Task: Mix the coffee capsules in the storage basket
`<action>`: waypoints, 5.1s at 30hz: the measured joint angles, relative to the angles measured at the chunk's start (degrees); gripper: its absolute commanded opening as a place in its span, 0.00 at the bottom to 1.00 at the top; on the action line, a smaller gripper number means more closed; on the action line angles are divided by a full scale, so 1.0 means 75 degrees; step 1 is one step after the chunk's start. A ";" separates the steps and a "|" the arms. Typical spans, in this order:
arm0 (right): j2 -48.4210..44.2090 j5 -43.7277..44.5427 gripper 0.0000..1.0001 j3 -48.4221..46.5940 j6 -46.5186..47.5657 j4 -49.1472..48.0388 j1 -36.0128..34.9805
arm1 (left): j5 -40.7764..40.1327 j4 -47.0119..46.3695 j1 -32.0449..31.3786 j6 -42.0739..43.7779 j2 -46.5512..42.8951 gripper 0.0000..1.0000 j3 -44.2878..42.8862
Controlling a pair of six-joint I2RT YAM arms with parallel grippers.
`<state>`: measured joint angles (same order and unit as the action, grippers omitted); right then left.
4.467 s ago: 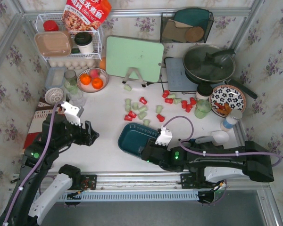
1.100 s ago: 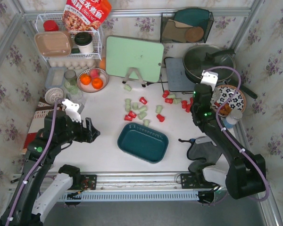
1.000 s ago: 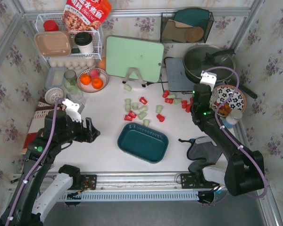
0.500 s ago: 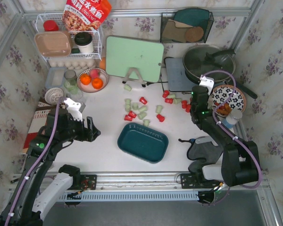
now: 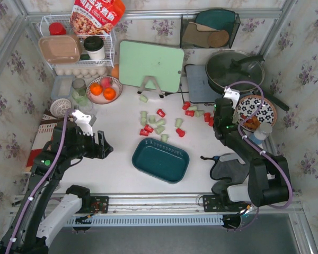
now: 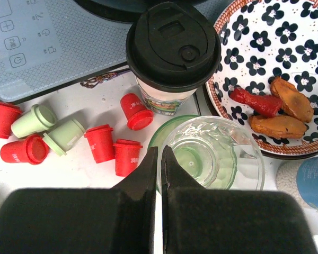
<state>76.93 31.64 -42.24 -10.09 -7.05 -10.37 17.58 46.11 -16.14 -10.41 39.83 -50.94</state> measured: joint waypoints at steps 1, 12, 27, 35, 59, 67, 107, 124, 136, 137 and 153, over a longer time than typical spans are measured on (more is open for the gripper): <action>0.0012 0.0006 0.01 0.0000 0.0000 -0.0003 0.0009 | 0.0000 0.0000 0.0000 0.0000 0.0006 0.74 0.0000; 0.0434 0.0085 0.35 -0.0076 0.0029 -0.0003 0.0093 | 0.0000 0.0000 0.0009 0.0000 0.0017 0.74 0.0000; -0.0790 0.0073 0.67 -0.0717 -0.0119 0.0705 0.0038 | 0.0000 0.0000 0.0052 -0.0026 0.0117 0.75 0.0000; -0.1731 0.0210 0.69 -0.0775 -0.0201 0.0933 -0.0440 | 0.0000 0.0000 0.0152 -0.0026 0.0283 0.75 0.0000; -0.2970 -0.1043 0.72 0.3273 0.0965 -0.3016 -0.2200 | -0.1154 -0.0052 -0.0708 -0.0545 0.1177 0.69 -0.0070; -0.3660 -0.0831 0.71 0.3576 0.0796 -0.3599 -0.2209 | -0.2477 -0.0901 -0.2859 -0.0871 0.2906 0.64 -0.0029; -0.3523 -0.1058 0.71 0.3442 0.0533 -0.3538 -0.2209 | -0.2967 -0.2323 -0.3873 -0.1125 0.5208 0.00 -0.0560; -0.3567 -0.1055 0.71 0.3430 0.0446 -0.3506 -0.2209 | -0.6266 -0.1309 -0.1591 -0.2378 0.2075 0.00 0.0315; -0.3523 -0.1131 0.71 0.3343 0.0420 -0.3325 -0.2209 | -0.6793 -0.1530 -0.0659 -0.3010 0.2978 0.00 -0.0154; -0.3523 -0.1163 0.71 0.3328 0.0417 -0.3302 -0.2209 | -0.6828 -0.1515 -0.0650 -0.3267 0.2984 0.00 -0.0055; -0.3273 -0.1346 0.71 0.3273 0.0391 -0.3214 -0.2209 | -0.6741 -0.1437 -0.0641 -0.6814 0.3585 0.54 0.1291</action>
<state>52.38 21.54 -17.69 -7.16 -31.16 -26.94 -32.97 35.33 -20.95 -61.52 66.72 -41.25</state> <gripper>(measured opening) 0.713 0.489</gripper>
